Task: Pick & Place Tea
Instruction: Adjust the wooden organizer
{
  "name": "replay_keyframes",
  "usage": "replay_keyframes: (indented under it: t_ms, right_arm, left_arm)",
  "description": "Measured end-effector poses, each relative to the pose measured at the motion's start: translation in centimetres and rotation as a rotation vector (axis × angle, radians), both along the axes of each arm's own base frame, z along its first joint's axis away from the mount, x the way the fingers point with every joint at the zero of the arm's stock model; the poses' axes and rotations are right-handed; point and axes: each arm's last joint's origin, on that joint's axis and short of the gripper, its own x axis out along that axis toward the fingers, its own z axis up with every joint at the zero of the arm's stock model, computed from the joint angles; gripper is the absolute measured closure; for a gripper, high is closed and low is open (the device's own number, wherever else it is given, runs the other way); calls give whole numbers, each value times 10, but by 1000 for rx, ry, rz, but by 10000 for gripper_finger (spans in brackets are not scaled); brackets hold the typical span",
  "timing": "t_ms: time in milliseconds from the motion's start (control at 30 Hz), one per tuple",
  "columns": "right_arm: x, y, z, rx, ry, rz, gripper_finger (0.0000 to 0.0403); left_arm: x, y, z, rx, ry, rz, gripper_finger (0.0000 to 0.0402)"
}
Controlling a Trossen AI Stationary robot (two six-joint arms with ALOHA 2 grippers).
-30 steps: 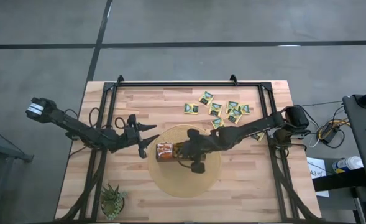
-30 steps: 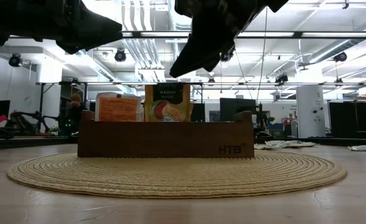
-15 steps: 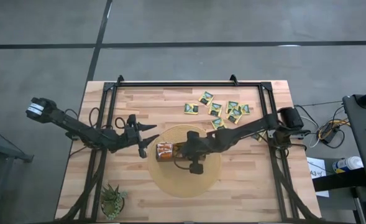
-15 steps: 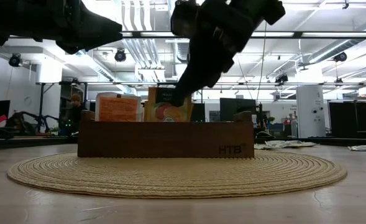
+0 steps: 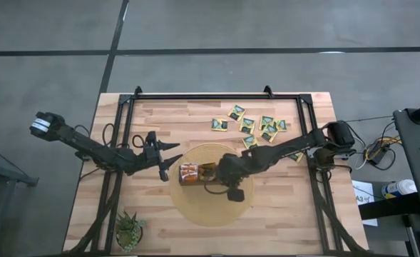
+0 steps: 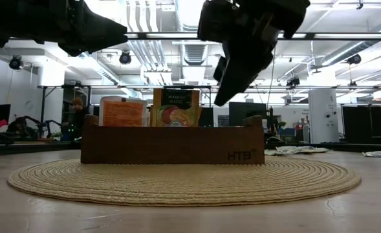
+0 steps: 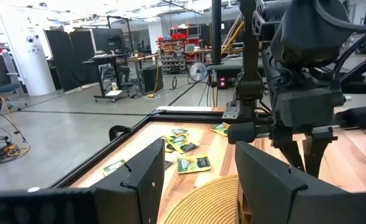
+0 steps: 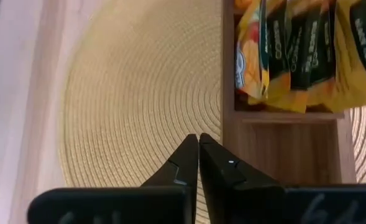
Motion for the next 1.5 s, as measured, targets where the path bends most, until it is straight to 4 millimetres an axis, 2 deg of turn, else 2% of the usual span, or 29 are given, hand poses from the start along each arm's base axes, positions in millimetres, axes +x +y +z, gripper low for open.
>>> replay_keyframes:
  t_ms: [200,433,667,833,1100,1300,1500]
  right_arm:
    - [-2,-1,-5,-8,16,-15,334]
    - [-13,-4,-23,-39,72,-86,258]
    - [-17,-6,-35,-62,60,-124,231]
    - [-20,-7,-39,-55,79,-151,258]
    - [-19,-10,-39,-92,64,-163,377]
    - [-17,-17,-37,-91,60,-157,375]
    - [-13,-18,-31,-150,33,-46,375]
  left_arm:
    - [0,0,0,0,0,2,212]
    - [0,0,0,0,0,2,212]
    - [0,0,0,-1,0,2,212]
    - [0,0,0,-1,0,3,212]
    - [0,0,0,-1,1,3,212]
    - [0,0,0,0,4,3,212]
    - [0,0,-1,1,6,3,212]
